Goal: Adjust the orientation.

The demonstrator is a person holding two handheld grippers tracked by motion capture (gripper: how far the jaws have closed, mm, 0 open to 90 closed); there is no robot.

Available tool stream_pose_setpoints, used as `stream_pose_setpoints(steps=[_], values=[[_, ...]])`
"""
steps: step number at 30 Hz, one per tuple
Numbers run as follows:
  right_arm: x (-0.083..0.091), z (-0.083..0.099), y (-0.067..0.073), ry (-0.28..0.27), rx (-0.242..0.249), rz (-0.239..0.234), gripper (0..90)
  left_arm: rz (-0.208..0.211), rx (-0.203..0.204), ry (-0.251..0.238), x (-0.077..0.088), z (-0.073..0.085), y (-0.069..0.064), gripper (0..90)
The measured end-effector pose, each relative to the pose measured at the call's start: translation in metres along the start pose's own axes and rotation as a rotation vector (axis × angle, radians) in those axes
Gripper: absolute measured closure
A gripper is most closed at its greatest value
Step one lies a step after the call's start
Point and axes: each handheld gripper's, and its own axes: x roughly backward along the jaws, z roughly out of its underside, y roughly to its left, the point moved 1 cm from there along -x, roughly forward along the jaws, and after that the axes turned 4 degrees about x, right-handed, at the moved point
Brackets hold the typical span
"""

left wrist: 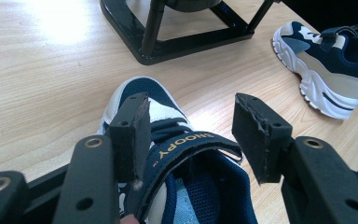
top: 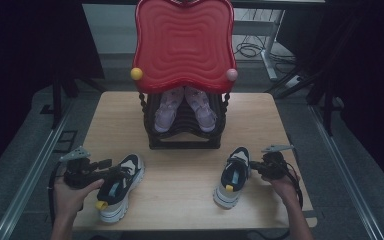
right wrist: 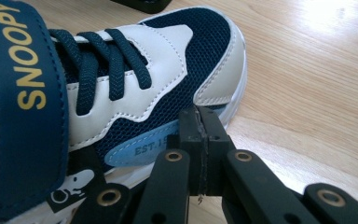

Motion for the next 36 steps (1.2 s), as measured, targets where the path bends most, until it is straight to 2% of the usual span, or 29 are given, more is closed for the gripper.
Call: stream_pose_setpoints(steps=[6, 10, 12, 16, 22, 25, 28, 31, 36], values=[[-0.005, -0.004, 0.003, 0.005, 0.008, -0.015, 89.6, 0.000, 0.002, -0.001, 0.000, 0.000, 0.001, 46.3], [-0.004, -0.006, 0.003, 0.005, 0.006, -0.006, 89.5, 0.000, 0.000, -0.003, 0.001, 0.000, 0.001, 46.3], [0.002, -0.007, 0.003, -0.015, 0.004, 0.012, 89.5, 0.000, 0.000, -0.005, 0.001, 0.000, 0.001, 46.3], [0.027, -0.013, 0.011, -0.064, -0.002, 0.019, 89.6, 0.000, 0.002, -0.004, 0.001, 0.000, 0.002, 46.3], [0.063, -0.027, 0.039, -0.128, 0.011, -0.006, 89.5, 0.005, 0.003, -0.008, 0.002, 0.000, 0.001, 46.3], [0.072, -0.035, 0.059, -0.146, 0.036, -0.055, 89.5, 0.006, 0.003, -0.009, 0.002, 0.000, 0.001, 46.3], [0.070, -0.042, 0.079, -0.136, 0.070, -0.113, 89.4, 0.007, 0.004, -0.007, 0.002, 0.000, 0.001, 46.3], [0.061, -0.046, 0.096, -0.111, 0.104, -0.154, 89.4, 0.006, 0.002, -0.009, 0.002, 0.000, 0.002, 46.3], [0.044, -0.047, 0.114, -0.060, 0.128, -0.197, 89.4, 0.005, 0.007, -0.008, 0.002, 0.000, 0.003, 46.3]])
